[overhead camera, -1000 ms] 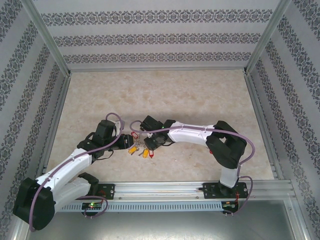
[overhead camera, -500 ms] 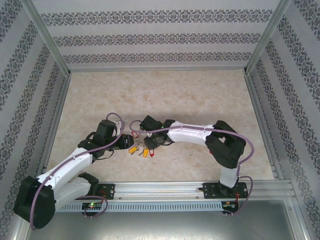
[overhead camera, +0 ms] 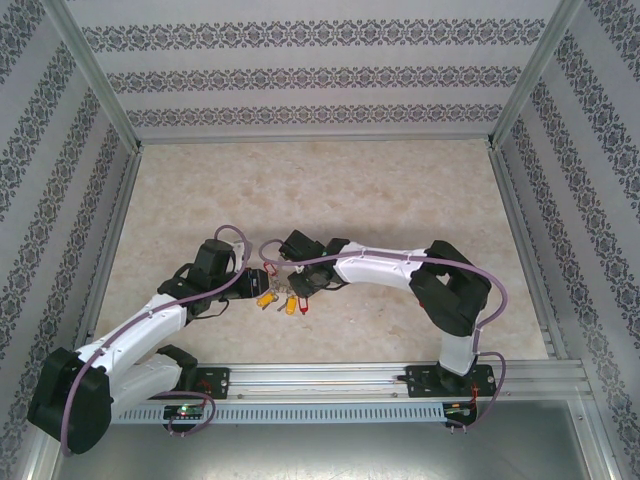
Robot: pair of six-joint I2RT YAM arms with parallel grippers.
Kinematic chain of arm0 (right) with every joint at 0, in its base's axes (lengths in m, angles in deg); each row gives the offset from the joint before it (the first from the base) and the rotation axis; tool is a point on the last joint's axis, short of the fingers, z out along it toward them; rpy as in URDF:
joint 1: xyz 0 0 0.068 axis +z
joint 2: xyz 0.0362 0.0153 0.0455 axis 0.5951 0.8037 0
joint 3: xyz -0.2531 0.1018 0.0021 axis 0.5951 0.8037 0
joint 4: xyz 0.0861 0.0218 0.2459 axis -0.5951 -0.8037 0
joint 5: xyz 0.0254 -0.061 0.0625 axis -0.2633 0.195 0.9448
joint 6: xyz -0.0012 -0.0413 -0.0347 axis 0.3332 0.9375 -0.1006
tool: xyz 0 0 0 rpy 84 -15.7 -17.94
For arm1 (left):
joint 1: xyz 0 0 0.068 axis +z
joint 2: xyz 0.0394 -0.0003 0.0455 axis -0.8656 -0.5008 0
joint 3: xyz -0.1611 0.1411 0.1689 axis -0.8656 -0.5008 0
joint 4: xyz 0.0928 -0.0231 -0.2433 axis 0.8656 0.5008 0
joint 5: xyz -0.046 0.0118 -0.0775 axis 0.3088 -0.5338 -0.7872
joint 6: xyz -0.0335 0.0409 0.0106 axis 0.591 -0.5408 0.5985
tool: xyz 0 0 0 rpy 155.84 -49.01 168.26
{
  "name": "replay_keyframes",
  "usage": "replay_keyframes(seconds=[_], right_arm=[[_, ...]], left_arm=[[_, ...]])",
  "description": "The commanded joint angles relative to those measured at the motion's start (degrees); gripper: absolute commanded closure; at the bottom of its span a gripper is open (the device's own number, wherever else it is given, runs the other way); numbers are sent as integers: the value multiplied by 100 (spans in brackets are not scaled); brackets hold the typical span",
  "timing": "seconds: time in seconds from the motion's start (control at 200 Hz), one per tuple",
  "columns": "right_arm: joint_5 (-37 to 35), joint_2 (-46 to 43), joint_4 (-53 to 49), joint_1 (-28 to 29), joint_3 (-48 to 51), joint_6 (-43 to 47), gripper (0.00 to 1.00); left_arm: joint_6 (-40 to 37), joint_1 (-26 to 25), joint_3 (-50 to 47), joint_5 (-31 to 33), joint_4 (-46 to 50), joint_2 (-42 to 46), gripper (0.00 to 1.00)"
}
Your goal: Put the keys on the keyring
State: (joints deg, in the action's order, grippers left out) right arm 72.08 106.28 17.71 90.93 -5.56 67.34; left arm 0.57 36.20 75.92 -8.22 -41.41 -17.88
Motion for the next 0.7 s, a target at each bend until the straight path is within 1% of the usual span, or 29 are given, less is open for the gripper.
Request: replay_keyframes(seconds=[0.0,0.455,0.51,0.62,0.694], right_arm=[[-87,149,-74,-62,-170,49,73],[-76,374,-63,-82,-266,85,73],[-65,346,-55,-80,-251,85,72],[-57,288,-46,-71,-237,104,67],[-52,277,-46,-80,-225,111,66]], left_arm=[[-94,-77,143,-33,-171,-7,66],[-112,-74,156,2,-173,-22,66],[-112,-70,157,-7,-166,-21,66],[-112,-75,168,2,-171,-34,67],[-114,-73,175,-7,-174,-33,66]])
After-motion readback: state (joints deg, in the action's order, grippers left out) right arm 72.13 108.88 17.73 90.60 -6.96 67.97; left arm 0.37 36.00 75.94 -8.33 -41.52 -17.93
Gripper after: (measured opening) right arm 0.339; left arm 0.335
